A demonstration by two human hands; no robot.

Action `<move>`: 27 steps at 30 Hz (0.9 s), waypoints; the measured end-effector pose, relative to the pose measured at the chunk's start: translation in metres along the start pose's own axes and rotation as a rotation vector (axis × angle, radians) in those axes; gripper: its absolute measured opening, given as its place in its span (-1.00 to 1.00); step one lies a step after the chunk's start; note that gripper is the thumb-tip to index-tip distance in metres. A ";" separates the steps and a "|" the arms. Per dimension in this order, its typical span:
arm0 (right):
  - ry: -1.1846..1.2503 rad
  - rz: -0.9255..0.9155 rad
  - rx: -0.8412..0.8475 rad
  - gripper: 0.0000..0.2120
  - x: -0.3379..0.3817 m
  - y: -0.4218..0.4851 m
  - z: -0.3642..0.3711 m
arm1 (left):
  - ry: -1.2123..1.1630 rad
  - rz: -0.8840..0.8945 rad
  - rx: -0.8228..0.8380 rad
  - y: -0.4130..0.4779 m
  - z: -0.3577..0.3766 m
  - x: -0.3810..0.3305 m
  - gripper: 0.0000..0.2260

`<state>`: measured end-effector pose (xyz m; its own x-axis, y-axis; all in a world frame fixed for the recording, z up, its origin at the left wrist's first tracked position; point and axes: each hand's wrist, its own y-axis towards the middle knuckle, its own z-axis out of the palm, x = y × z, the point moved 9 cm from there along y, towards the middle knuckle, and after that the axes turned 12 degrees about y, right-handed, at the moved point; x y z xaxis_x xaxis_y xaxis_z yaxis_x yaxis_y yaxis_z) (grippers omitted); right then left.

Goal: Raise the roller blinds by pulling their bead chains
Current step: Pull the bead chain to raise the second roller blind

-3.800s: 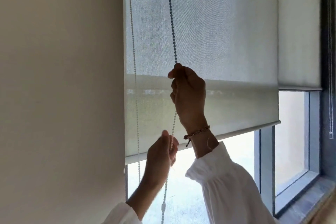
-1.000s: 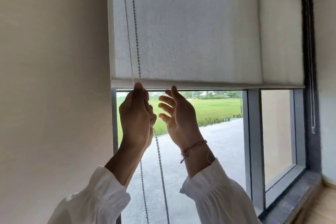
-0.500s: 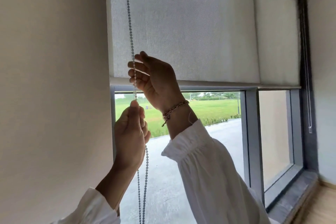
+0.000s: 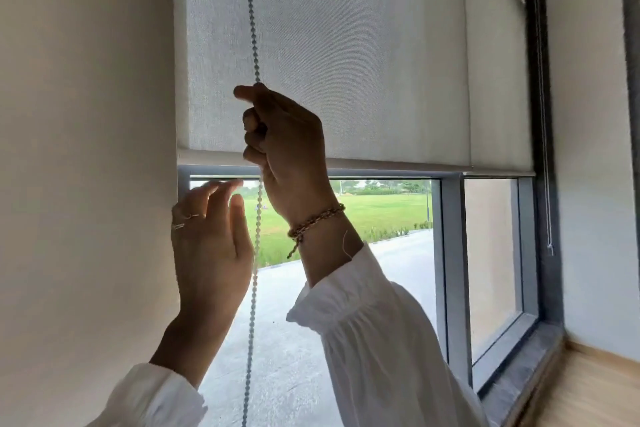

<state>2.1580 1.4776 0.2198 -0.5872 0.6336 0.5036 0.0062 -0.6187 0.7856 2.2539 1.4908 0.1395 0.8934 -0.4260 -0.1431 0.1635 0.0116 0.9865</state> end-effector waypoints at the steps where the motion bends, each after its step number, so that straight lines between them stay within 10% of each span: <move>1: -0.023 -0.013 -0.016 -0.76 0.001 -0.002 -0.006 | 0.115 0.044 -0.010 0.002 0.003 -0.001 -0.77; 11: 0.082 -0.061 -0.139 -0.79 0.018 -0.018 -0.052 | 0.271 0.055 0.097 0.011 0.056 0.009 -0.37; 17: 0.072 -0.050 -0.173 -0.80 0.020 -0.016 -0.069 | -0.229 -0.426 0.363 0.000 0.098 0.037 -0.20; 20: -0.015 -0.035 -0.261 -0.82 0.013 -0.015 -0.084 | -0.390 -0.585 0.510 -0.012 0.114 0.037 -0.48; 23: -0.334 -0.114 -0.427 -0.81 0.016 -0.016 -0.104 | -0.365 -0.511 0.364 -0.010 0.098 0.021 -0.81; 27: -0.823 -0.209 -0.469 -0.64 0.018 -0.023 -0.098 | -0.545 -0.361 0.085 -0.012 0.066 -0.006 -0.71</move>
<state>2.0681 1.4577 0.1755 0.2117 0.7680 0.6044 -0.4625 -0.4661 0.7542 2.2195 1.4339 0.1334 0.4449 -0.7871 -0.4273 0.3599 -0.2797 0.8901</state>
